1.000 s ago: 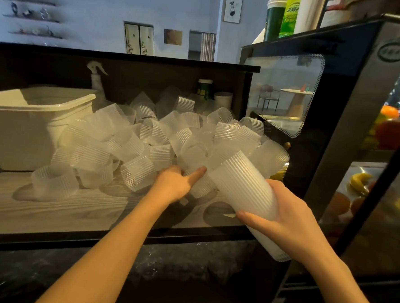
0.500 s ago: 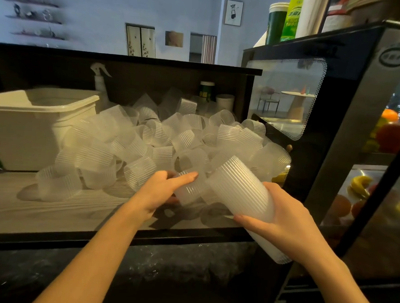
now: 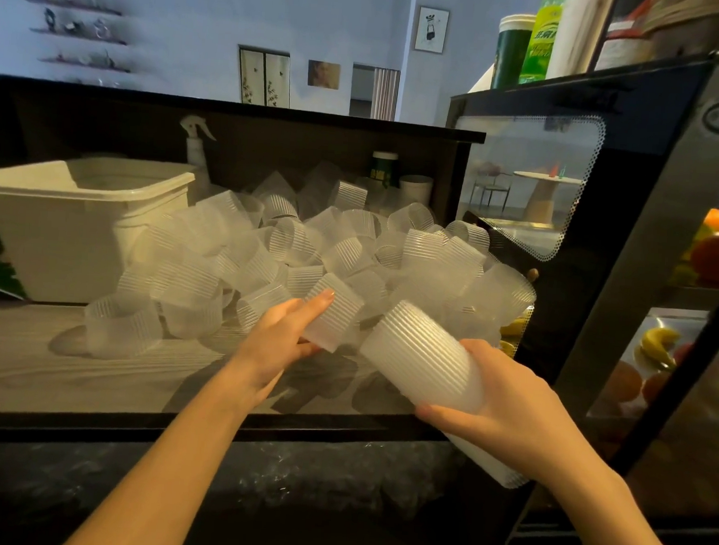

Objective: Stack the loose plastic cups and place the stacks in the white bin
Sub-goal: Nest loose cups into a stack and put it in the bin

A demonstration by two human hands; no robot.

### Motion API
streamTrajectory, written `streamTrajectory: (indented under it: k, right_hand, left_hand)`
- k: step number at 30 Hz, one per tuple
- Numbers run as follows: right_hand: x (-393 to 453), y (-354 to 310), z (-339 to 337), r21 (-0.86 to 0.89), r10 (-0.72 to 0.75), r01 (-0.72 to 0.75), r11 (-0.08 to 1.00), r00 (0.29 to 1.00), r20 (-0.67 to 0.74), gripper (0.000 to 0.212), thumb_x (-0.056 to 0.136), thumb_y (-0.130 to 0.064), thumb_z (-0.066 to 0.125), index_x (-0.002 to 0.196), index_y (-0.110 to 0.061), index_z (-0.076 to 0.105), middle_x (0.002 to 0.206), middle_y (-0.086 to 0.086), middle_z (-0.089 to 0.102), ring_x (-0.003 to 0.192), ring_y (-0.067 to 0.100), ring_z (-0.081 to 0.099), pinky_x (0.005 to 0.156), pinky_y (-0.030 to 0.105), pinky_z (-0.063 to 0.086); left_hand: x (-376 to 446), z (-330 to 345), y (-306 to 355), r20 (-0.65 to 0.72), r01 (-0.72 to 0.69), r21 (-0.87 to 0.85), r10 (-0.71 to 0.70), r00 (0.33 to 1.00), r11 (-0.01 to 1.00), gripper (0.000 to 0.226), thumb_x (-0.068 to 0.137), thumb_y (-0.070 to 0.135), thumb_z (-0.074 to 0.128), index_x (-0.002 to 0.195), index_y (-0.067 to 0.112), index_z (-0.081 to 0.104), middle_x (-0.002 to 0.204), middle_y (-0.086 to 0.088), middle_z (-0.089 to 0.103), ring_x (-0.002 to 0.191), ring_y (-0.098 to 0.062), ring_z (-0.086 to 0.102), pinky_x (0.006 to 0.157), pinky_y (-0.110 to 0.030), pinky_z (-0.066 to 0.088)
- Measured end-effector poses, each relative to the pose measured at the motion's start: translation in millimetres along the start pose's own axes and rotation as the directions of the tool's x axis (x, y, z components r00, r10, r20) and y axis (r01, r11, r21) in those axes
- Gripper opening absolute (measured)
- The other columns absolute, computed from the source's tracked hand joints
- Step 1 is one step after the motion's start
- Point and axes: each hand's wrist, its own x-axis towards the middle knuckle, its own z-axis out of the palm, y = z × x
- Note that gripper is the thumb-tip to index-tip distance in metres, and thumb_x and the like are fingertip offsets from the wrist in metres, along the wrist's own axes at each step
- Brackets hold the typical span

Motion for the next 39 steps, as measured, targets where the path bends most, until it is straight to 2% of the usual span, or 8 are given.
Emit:
streamTrajectory:
  k: [10,16,19,22,26,32,35,39]
  right_hand:
    - [2,-18,3,0.02,-0.071,0.071,0.997,0.997,0.008,0.084,0.066,-0.079,0.06,0.134,-0.037,0.034,0.116,-0.021,0.046,0.1,0.001,0.049,0.083,0.023,0.05]
    - [1,-17,5,0.095,-0.076,0.078,0.992,0.997,-0.026,0.085,0.064,-0.078,0.062,0.134,-0.037,0.036,0.115,-0.022,0.046,0.1,0.0,0.05,0.084,0.026,0.052]
    - [-1,-13,5,0.127,-0.061,0.066,0.99,0.997,-0.043,0.085,0.063,-0.079,0.061,0.133,-0.036,0.037,0.114,-0.023,0.047,0.1,-0.001,0.051,0.083,0.024,0.051]
    - [-4,-7,4,0.175,-0.031,0.045,0.984,0.996,-0.08,0.087,0.058,-0.085,0.057,0.129,-0.037,0.039,0.11,-0.025,0.048,0.097,-0.002,0.052,0.078,0.023,0.052]
    - [-7,3,3,0.205,0.017,0.003,0.979,0.995,-0.096,0.08,0.059,-0.081,0.06,0.123,-0.038,0.037,0.106,-0.025,0.048,0.096,0.0,0.054,0.077,0.026,0.054]
    - [-8,9,7,0.237,0.068,-0.037,0.971,0.99,-0.122,0.071,0.066,-0.069,0.069,0.121,-0.038,0.037,0.105,-0.022,0.05,0.094,0.001,0.055,0.074,0.023,0.053]
    - [-7,7,7,0.225,0.055,-0.027,0.974,0.991,-0.12,0.072,0.064,-0.072,0.067,0.12,-0.039,0.036,0.105,-0.023,0.05,0.094,0.0,0.055,0.074,0.024,0.054]
    - [-6,8,6,0.239,0.06,-0.031,0.97,0.992,-0.114,0.073,0.064,-0.074,0.067,0.12,-0.04,0.036,0.104,-0.023,0.05,0.094,-0.001,0.055,0.074,0.024,0.054]
  left_hand:
    - [-12,18,1,0.126,-0.146,0.052,0.138,0.982,0.988,0.049,0.09,0.056,0.055,0.126,0.023,0.06,0.121,0.004,0.068,0.116,-0.014,0.062,0.101,-0.036,0.049]
    - [-17,23,-15,0.251,-0.15,0.187,0.101,0.963,0.971,0.079,0.075,0.088,0.037,0.138,0.042,0.048,0.133,0.017,0.058,0.126,-0.008,0.052,0.114,-0.044,0.034]
    - [-14,22,-10,0.192,-0.176,0.234,0.132,0.972,0.956,0.086,0.073,0.091,0.028,0.138,0.038,0.049,0.134,0.015,0.056,0.119,-0.009,0.057,0.11,-0.044,0.038]
    - [-6,19,-4,0.01,-0.302,0.291,0.313,0.95,0.908,0.06,0.088,0.07,0.037,0.13,0.031,0.056,0.117,0.018,0.064,0.104,-0.003,0.063,0.097,-0.037,0.05]
    - [13,6,-7,-0.082,-0.37,0.614,0.523,0.848,0.697,0.037,0.091,0.039,0.063,0.125,0.028,0.056,0.12,0.009,0.058,0.103,-0.003,0.057,0.089,-0.024,0.051]
    - [31,1,-13,0.267,-0.255,0.963,0.407,0.873,-0.085,0.085,0.086,0.067,0.053,0.152,0.019,0.029,0.147,-0.001,0.039,0.137,-0.022,0.029,0.11,-0.038,0.026]
    - [40,6,-14,0.348,-0.295,0.935,0.343,0.872,-0.197,0.088,0.088,0.066,0.049,0.156,0.022,0.014,0.158,-0.001,0.027,0.144,-0.024,0.019,0.112,-0.039,0.019]
    - [49,8,-15,0.389,-0.35,0.921,0.351,0.852,-0.171,0.084,0.087,0.057,0.058,0.154,0.021,0.023,0.154,-0.004,0.036,0.14,-0.026,0.028,0.11,-0.038,0.02]
